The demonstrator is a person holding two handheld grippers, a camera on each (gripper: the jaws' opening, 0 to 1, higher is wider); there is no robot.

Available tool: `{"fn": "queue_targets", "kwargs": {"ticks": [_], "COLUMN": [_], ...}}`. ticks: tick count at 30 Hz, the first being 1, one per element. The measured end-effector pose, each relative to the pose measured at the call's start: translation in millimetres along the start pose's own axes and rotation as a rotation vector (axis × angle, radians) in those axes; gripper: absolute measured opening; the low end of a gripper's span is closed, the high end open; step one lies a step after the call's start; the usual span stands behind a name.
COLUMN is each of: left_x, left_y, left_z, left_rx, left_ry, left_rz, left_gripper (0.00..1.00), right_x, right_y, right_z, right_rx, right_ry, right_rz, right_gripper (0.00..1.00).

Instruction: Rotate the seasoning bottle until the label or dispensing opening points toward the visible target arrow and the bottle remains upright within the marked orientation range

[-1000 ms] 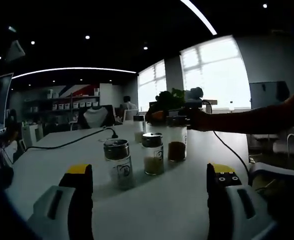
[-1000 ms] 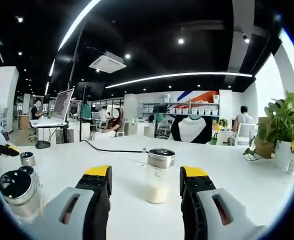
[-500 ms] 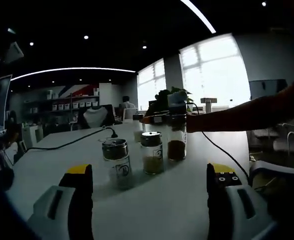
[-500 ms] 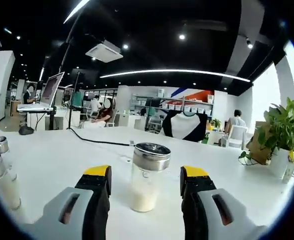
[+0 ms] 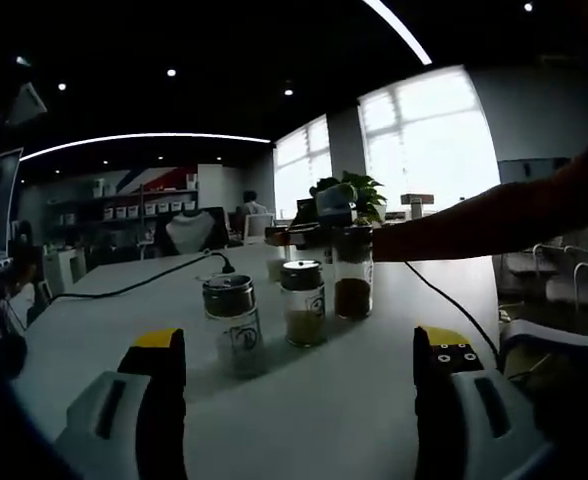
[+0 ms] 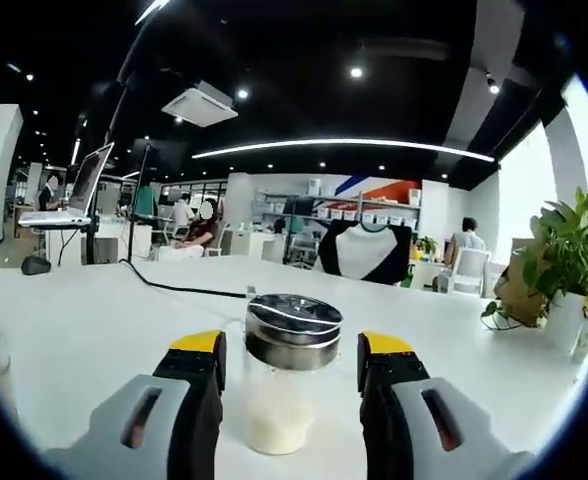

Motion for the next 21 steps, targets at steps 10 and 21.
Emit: {"fn": "queue_targets", "kwargs": {"ticks": [10, 21], "left_x": [-3.7, -1.5], "left_y": [-1.6, -1.4], "left_z": [-1.2, 1.0], "left_rx": [0.0, 0.007], "left_ry": [-0.005, -0.006], "left_rz": [0.007, -0.001], "left_gripper": [1.0, 1.0], "right_x": [-2.0, -4.6], "right_y": [4.5, -3.2], "right_z": [1.1, 6.9], "right_rx": [0.015, -0.019], "right_ry": [0.025, 0.037], "right_rz": [-0.012, 0.044], "right_gripper": [0.39, 0.37]}}
Point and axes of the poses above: the point that each gripper's makers call its tool centre point, and the gripper's own axes: y roughly forward along the fingers, x roughly to its right, z roughly out of its top, the point moved 2 cm from there along -y, roughly backward along the fingers, and after that the axes turned 6 degrees about y, right-handed, at the moved point
